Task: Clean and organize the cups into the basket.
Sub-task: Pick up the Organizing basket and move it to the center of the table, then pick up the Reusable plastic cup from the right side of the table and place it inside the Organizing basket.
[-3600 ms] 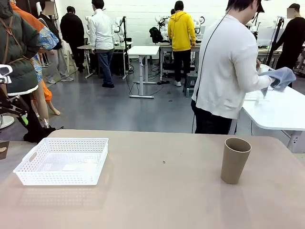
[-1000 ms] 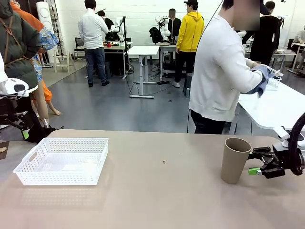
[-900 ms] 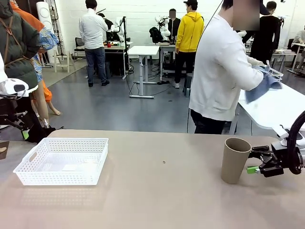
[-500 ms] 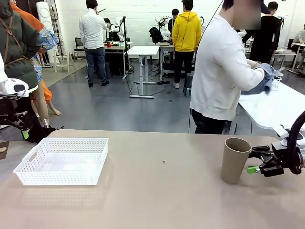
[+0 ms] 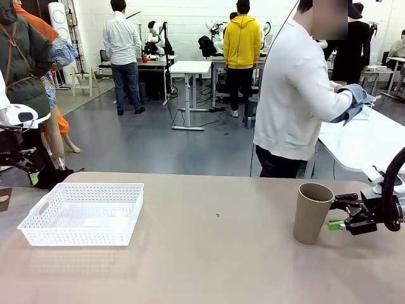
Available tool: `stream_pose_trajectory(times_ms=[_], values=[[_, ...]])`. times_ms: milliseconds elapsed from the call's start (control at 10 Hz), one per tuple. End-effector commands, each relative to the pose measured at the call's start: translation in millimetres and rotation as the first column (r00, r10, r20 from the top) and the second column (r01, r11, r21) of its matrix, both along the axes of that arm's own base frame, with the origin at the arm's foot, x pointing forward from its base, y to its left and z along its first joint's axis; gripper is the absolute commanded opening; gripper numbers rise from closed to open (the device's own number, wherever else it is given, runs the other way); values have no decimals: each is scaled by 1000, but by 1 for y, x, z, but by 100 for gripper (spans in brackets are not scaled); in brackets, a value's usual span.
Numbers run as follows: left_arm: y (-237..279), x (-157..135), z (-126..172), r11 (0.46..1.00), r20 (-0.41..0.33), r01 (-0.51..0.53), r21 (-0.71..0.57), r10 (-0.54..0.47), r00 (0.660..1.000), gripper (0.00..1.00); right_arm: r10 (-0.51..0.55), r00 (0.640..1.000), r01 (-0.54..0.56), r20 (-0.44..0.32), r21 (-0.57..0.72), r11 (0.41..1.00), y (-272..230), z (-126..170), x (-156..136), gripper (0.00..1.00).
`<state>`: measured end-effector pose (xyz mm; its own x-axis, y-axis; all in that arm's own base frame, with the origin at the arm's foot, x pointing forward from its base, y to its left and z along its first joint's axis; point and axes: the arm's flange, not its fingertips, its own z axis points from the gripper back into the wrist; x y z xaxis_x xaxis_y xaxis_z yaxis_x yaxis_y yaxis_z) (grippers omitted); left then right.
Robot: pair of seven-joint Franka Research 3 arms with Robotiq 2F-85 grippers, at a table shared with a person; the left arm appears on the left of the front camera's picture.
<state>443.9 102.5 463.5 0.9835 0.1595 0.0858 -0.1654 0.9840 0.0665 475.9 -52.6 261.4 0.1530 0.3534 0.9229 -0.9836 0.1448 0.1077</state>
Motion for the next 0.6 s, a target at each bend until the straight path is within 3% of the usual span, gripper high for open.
stream_pose_trajectory(times_ms=[0,500], values=[[7,-2,-2,998,2,36,45,-36,999,100,-8,999,9,47,-31,999,7,-5,7,100],[-3,11,-23,979,-54,121,166,-113,992,100,-47,996,47,70,2,999,23,-14,20,100]])
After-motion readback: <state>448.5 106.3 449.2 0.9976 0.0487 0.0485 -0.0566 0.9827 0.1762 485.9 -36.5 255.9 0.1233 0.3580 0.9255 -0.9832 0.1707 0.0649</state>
